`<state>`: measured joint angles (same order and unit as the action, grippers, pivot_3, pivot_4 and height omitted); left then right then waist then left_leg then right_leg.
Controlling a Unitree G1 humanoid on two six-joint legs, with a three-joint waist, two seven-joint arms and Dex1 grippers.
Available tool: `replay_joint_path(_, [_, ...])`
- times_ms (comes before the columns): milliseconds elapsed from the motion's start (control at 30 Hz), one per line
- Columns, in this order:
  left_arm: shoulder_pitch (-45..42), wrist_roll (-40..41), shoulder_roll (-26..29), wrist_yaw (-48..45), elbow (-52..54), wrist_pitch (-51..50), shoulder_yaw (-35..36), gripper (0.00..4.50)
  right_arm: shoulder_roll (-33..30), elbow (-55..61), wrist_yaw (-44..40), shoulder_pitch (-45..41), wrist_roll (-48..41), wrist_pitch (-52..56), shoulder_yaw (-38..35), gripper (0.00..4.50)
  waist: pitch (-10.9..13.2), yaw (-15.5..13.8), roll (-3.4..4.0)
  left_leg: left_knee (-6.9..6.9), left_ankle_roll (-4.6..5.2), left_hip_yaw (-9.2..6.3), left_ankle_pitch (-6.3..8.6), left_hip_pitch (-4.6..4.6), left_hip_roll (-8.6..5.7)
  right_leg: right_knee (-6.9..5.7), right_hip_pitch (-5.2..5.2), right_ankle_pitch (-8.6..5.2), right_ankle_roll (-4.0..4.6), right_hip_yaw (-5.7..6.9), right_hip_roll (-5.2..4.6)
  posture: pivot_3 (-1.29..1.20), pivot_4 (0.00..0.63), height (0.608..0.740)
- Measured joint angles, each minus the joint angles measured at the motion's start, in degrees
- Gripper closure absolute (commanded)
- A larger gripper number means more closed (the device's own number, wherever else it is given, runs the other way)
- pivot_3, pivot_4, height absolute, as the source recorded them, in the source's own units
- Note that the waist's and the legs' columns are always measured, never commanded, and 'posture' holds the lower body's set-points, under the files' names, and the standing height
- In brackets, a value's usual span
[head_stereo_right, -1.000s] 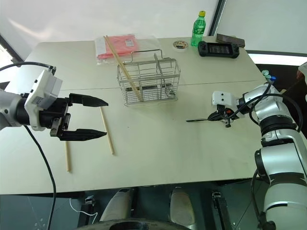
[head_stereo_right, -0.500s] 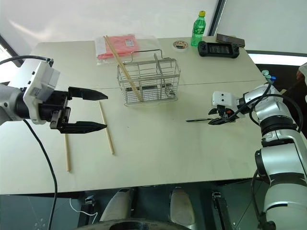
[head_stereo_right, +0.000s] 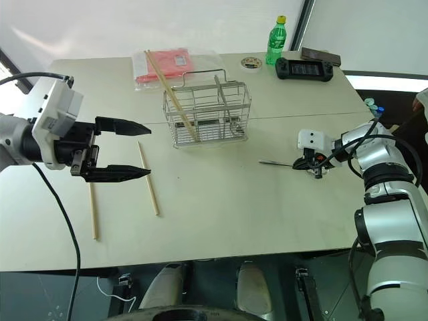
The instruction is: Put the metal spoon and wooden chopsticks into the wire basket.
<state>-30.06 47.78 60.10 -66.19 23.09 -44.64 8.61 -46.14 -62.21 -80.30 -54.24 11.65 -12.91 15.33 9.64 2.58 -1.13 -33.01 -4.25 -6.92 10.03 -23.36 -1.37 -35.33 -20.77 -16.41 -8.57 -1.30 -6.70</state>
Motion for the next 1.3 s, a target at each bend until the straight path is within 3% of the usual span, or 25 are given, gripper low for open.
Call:
replay_joint_path(200, [0.0, -0.4, 0.0, -0.1, -0.6, 0.1, 0.0, 0.0, 0.0, 0.6, -1.7, 0.2, -0.7, -0.8, -0.4, 4.48, 0.0, 0.0, 0.01, 0.0, 0.0, 0.0, 0.0, 0.0, 0.0, 0.0, -0.01, 0.0, 0.0, 0.0, 0.0, 0.0, 0.15, 0.721])
replay_joint_path(300, [0.0, -0.9, 0.0, 0.0, -1.2, 0.1, 0.0, 0.0, 0.1, 9.5, -7.6, 3.1, -6.1, 1.5, -2.8, 4.48, 0.0, 0.0, 0.05, 0.02, 0.0, 0.0, 0.0, 0.0, 0.0, -0.04, -0.03, 0.0, -0.02, 0.0, 0.0, 0.0, 0.15, 0.721])
replay_joint_path(500, [-0.3, -1.0, -0.5, 1.1, -2.7, 0.2, 0.3, 0.0, 1.8, 45.1, -8.7, 11.0, -24.3, 27.2, -9.7, 4.48, 0.0, -0.1, 0.04, 0.0, 0.01, -0.03, 0.0, -0.02, 0.02, -0.22, -0.08, 0.0, -0.03, 0.0, 0.01, 0.0, 0.15, 0.721])
replay_joint_path(633, [-1.2, -1.1, -1.1, 1.7, -3.4, 0.5, 0.5, 0.0, 8.5, 56.6, 3.6, 7.3, -34.2, 45.2, -15.3, 4.48, 0.0, -0.1, 0.02, -0.03, 0.01, -0.03, 0.0, 0.0, 0.02, -0.26, -0.1, 0.0, -0.01, 0.0, 0.01, 0.0, 0.15, 0.721])
replay_joint_path(767, [-2.6, -1.5, -2.9, 2.7, -4.1, 1.2, 0.0, 0.0, 19.7, 54.0, 22.1, -4.2, -36.5, 51.7, -20.3, 4.48, 0.0, -0.1, -0.03, 0.01, -0.01, -0.03, -0.01, -0.03, 0.04, -0.44, -0.32, 0.0, 0.01, 0.0, 0.02, 0.0, 0.15, 0.721])
replay_joint_path(900, [-3.4, -2.2, -3.6, 2.9, -5.0, 1.2, -0.3, 0.0, 25.4, 44.7, 34.1, -9.0, -33.0, 45.8, -21.0, 4.48, -0.1, -0.6, -0.25, 0.05, -0.01, -0.02, 0.0, -0.11, 0.01, -0.55, -0.43, 0.0, 0.02, 0.03, 0.01, 0.0, 0.15, 0.721])
replay_joint_path(1067, [-4.1, -2.5, -4.1, 3.0, -5.1, 1.3, -0.5, 0.0, 27.9, 31.2, 39.7, -9.3, -28.9, 36.4, -20.6, 4.48, -0.1, -0.3, -0.21, 0.03, -0.02, 0.03, -0.02, -0.12, 0.02, -0.64, -0.52, 0.0, 0.02, 0.02, 0.01, 0.0, 0.15, 0.721])
replay_joint_path(1300, [-4.1, -2.8, -4.1, 4.2, -5.2, 1.2, -0.1, 0.0, 30.0, 24.1, 42.3, -8.8, -26.4, 27.5, -20.4, 4.48, -0.1, 0.6, -0.19, 0.08, -0.01, 0.07, -0.02, -0.1, 0.12, -0.73, -0.61, 0.0, 0.02, 0.02, 0.08, 0.0, 0.15, 0.721])
